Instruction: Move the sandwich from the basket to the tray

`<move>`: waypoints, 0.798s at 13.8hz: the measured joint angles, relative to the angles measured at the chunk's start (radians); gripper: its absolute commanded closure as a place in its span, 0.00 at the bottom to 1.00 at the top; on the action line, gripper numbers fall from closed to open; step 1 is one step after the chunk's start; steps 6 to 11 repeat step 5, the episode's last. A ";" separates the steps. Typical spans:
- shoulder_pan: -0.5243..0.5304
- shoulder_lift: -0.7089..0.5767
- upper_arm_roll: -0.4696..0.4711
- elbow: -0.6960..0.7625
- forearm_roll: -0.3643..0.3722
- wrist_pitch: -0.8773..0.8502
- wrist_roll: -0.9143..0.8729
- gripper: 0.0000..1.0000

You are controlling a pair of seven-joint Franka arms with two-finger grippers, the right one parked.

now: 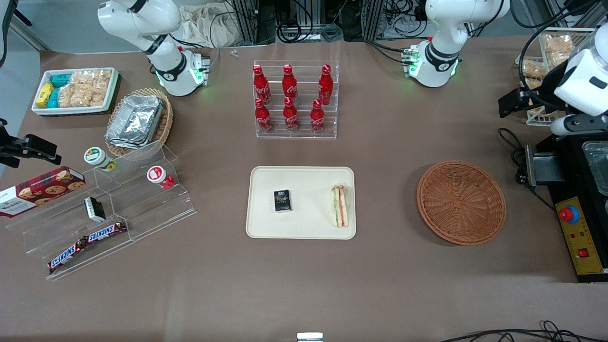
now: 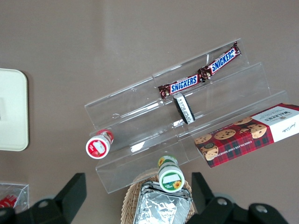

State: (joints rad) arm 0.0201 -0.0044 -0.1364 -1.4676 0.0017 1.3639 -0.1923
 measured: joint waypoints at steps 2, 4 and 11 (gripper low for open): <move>0.007 -0.001 -0.013 -0.006 0.000 0.001 -0.010 0.00; 0.014 -0.001 -0.022 -0.008 0.000 0.002 -0.012 0.00; 0.019 -0.001 -0.029 -0.008 0.001 0.003 -0.012 0.00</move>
